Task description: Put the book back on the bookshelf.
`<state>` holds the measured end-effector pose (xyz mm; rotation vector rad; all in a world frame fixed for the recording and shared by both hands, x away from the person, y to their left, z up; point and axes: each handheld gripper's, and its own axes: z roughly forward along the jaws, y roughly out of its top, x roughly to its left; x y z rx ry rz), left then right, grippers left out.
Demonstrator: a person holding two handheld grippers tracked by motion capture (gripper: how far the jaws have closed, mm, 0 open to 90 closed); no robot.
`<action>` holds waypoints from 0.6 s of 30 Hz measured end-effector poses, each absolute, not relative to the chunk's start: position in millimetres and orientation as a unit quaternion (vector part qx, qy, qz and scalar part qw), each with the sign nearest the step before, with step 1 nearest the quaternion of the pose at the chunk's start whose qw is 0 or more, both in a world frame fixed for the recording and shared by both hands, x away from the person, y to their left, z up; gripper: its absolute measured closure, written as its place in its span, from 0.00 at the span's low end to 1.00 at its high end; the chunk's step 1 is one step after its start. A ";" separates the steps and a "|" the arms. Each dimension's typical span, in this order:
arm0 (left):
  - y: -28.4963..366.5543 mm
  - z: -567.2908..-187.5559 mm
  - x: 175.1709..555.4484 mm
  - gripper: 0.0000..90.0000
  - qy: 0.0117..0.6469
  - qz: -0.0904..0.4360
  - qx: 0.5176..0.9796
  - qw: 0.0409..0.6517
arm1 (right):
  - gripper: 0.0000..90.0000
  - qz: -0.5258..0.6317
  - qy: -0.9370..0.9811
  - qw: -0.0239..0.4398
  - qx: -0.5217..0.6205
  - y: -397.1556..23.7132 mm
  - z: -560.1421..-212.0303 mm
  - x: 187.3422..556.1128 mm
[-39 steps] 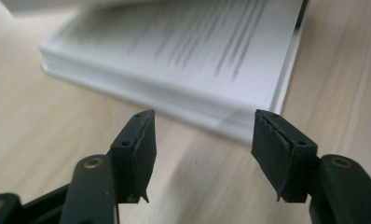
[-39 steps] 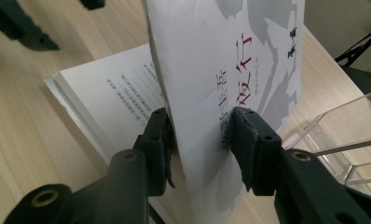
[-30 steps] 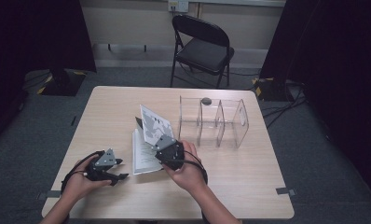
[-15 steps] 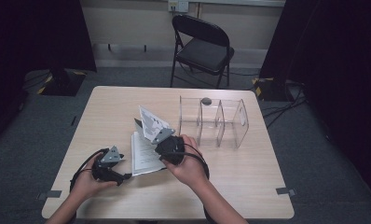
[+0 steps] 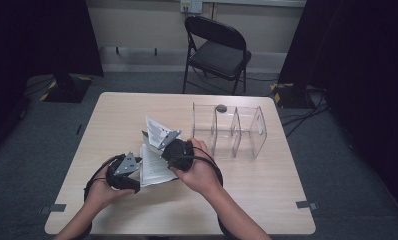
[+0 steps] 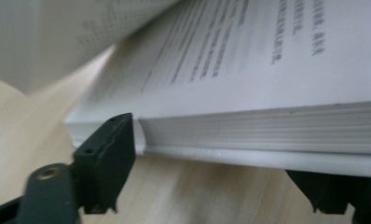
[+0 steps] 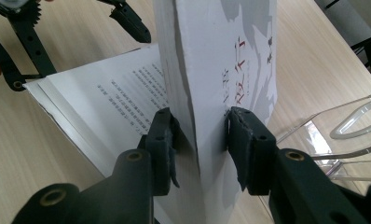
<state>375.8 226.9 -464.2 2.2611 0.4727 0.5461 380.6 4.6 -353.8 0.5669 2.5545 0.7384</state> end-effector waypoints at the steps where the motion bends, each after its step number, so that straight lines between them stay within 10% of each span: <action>1: 226.5 -462.2 374.9 0.25 0.178 0.220 0.883 0.374 | 0.68 0.264 0.919 0.207 0.208 5.4 -352.9 380.4; 18: 219.7 -445.1 368.4 0.48 0.092 0.280 0.879 0.374 | 0.66 0.238 0.932 0.204 0.180 15.9 -348.2 384.4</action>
